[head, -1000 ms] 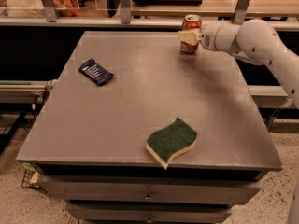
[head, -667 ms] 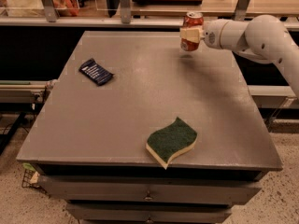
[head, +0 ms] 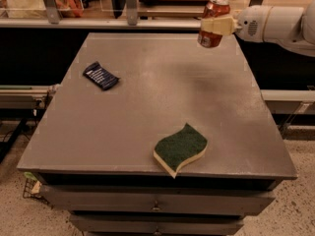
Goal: Pick coke can
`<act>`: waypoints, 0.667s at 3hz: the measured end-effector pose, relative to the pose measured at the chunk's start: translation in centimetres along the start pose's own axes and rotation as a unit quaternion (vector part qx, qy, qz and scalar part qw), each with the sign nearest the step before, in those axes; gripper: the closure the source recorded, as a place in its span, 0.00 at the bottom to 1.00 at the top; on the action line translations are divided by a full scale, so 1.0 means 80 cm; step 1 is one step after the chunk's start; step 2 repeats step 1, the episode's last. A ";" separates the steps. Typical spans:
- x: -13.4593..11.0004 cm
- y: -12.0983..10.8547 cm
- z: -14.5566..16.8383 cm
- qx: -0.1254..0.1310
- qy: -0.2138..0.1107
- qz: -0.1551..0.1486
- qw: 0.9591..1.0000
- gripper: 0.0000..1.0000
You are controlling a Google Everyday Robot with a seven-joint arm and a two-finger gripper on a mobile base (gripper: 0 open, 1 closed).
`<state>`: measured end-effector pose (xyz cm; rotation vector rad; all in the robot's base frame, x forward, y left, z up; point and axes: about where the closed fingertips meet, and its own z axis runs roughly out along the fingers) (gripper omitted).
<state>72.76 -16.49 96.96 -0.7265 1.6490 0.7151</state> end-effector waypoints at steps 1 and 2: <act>0.010 0.018 0.002 -0.028 0.016 0.000 0.999 1.00; 0.010 0.018 0.002 -0.028 0.016 0.000 0.999 1.00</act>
Offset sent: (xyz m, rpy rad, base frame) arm 0.0000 0.0000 0.0000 0.0000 0.0000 0.0000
